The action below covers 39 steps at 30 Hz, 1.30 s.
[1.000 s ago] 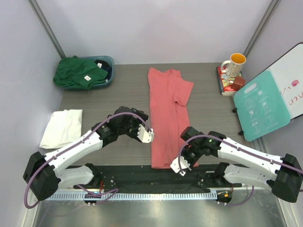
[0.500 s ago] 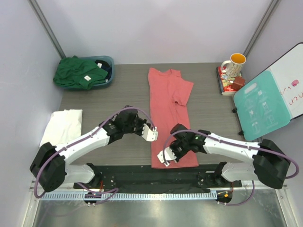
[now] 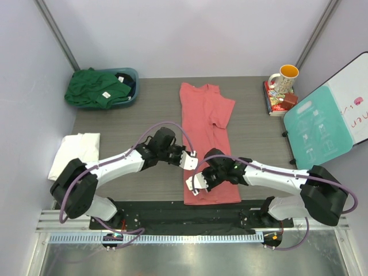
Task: Fold and stack the t-shirts
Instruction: Grab the bottom of the folded rectangular tshirt with both arms
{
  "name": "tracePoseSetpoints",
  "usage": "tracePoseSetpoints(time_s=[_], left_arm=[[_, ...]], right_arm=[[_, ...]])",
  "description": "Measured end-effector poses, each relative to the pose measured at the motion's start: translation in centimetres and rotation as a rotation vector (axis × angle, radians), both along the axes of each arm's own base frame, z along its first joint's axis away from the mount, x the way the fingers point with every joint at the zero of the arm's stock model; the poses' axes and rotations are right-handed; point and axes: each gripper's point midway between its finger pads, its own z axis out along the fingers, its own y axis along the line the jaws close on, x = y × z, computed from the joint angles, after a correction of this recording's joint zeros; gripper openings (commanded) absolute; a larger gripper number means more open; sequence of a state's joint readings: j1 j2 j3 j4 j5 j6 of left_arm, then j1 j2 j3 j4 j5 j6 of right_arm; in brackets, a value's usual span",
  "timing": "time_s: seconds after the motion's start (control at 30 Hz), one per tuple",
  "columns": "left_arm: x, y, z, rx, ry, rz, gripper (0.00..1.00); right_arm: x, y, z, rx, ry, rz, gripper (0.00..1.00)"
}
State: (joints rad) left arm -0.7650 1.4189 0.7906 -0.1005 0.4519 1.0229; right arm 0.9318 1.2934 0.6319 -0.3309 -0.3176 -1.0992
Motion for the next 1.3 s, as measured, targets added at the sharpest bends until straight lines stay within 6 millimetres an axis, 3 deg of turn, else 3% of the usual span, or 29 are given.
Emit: tracePoseSetpoints(time_s=[0.27, 0.43, 0.9, 1.3], left_arm=[[-1.2, -2.8, 0.2, -0.062, 0.076, -0.096, 0.00], [-2.8, -3.5, -1.4, -0.027, 0.101, -0.175, 0.00], [-3.3, -0.9, -7.6, 0.194, 0.143, -0.206, 0.00], [-3.2, -0.9, -7.9, 0.232, 0.088, -0.240, 0.00]], right_arm=[[0.2, -0.9, 0.6, -0.005, -0.002, -0.041, 0.01], [-0.3, -1.8, -0.2, -0.031, 0.019, -0.057, 0.01], [-2.0, -3.9, -2.2, -0.105, 0.087, -0.074, 0.01], [-2.2, -4.6, -0.8, -0.082, 0.071, -0.107, 0.01]])
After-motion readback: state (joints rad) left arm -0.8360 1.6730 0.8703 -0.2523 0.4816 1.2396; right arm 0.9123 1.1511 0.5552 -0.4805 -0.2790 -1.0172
